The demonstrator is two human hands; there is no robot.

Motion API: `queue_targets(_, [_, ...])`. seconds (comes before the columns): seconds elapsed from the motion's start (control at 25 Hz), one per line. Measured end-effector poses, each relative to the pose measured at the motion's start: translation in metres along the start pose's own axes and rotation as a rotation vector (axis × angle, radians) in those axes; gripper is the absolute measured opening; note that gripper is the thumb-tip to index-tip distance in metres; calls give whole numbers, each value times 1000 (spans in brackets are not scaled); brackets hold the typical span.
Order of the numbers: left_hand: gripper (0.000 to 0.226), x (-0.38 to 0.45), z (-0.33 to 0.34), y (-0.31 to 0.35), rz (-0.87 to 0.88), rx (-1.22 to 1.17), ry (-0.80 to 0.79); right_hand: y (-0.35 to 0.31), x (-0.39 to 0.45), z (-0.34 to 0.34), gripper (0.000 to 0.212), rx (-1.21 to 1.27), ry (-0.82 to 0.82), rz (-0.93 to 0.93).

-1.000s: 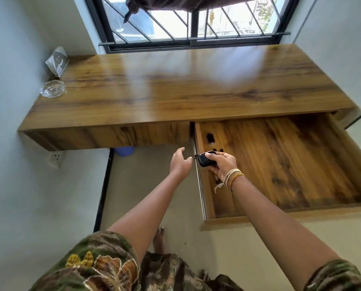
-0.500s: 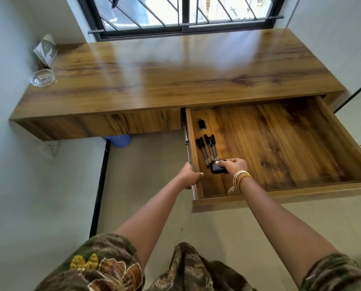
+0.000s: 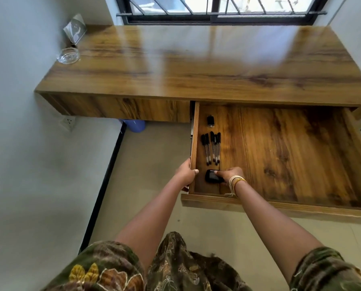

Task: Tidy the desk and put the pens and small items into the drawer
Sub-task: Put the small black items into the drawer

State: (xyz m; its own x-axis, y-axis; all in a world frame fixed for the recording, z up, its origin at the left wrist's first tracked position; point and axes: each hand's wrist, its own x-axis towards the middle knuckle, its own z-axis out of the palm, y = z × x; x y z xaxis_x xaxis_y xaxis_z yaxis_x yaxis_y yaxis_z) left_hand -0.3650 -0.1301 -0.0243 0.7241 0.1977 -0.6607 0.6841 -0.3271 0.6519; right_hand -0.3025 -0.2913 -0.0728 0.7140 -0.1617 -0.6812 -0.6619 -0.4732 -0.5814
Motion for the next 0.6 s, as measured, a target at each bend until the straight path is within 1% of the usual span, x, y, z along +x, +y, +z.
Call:
queue_targets(0.08, [63, -1, 4, 1, -15, 8, 53, 2, 2, -3, 38, -30, -33, -23])
queue_targets(0.2, [61, -1, 12, 0, -35, 3, 147, 4, 5, -11, 42, -12, -80, -50])
queue_targets(0.32, [55, -7, 25, -2, -50, -23, 295, 8, 1, -19, 42, -52, -116, -94])
queue_targets(0.36, [54, -9, 28, -2, -61, -7, 339, 9, -3, -22, 43, -118, -121, -117])
queue_targets(0.44, [56, -14, 36, -2, -78, 53, 383, 11, -12, -28, 41, -327, -131, -175])
queue_targets(0.52, [66, -26, 50, -2, -73, 104, 374, 17, -24, -35, 34, -552, -143, -244])
queue_targets(0.56, [74, -32, 59, -5, -67, 156, 365, 20, -29, -39, 31, -646, -140, -278])
queue_targets(0.6, [80, -40, 66, -8, -53, 258, 354, 24, -35, -43, 28, -715, -129, -308])
